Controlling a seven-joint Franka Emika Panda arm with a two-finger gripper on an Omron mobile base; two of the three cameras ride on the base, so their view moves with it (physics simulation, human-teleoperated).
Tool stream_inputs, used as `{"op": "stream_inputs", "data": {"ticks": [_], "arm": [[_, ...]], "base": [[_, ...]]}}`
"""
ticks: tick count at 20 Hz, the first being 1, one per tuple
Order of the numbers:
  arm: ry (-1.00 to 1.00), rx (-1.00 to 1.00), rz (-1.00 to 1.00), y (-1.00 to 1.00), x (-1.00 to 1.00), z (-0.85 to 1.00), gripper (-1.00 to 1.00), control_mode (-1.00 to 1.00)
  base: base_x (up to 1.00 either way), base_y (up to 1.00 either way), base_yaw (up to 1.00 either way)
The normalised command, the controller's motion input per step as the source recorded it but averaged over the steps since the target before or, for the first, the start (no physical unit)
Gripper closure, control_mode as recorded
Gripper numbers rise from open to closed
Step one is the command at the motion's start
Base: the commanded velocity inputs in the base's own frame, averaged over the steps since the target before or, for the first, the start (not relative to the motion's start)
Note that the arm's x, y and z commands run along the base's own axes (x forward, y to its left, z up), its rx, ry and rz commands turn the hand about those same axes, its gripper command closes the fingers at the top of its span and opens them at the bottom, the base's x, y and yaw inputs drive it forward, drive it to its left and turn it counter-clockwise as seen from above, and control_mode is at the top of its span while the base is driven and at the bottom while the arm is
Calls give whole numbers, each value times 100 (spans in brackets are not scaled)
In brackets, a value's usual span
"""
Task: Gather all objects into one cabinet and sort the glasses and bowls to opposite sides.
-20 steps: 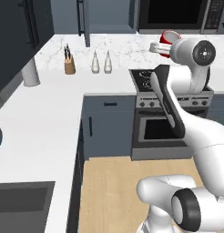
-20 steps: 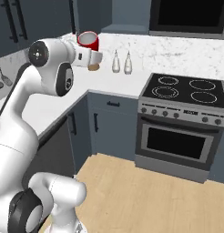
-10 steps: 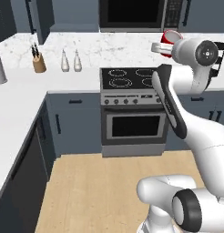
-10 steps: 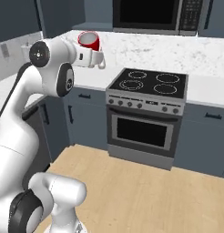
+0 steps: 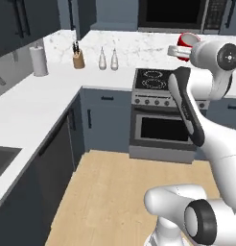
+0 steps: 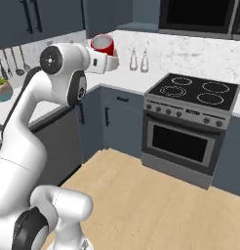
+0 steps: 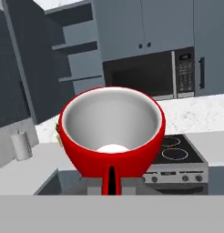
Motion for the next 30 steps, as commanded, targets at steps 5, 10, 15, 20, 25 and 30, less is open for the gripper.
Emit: {"op": "stream_inputs", "data": {"ticks": [5,10,15,20,25,30], "arm": [[0,0,0,0,0,0,100,100],[0,0,0,0,0,0,100,100],[0,0,0,0,0,0,100,100],[0,0,0,0,0,0,100,100],[0,0,0,0,0,0,100,100],[0,0,0,0,0,0,100,100]], "base": [[-40,15,59],[-38,10,60],[-38,12,61],[-32,17,59],[-32,18,51],[-28,6,36]]}}
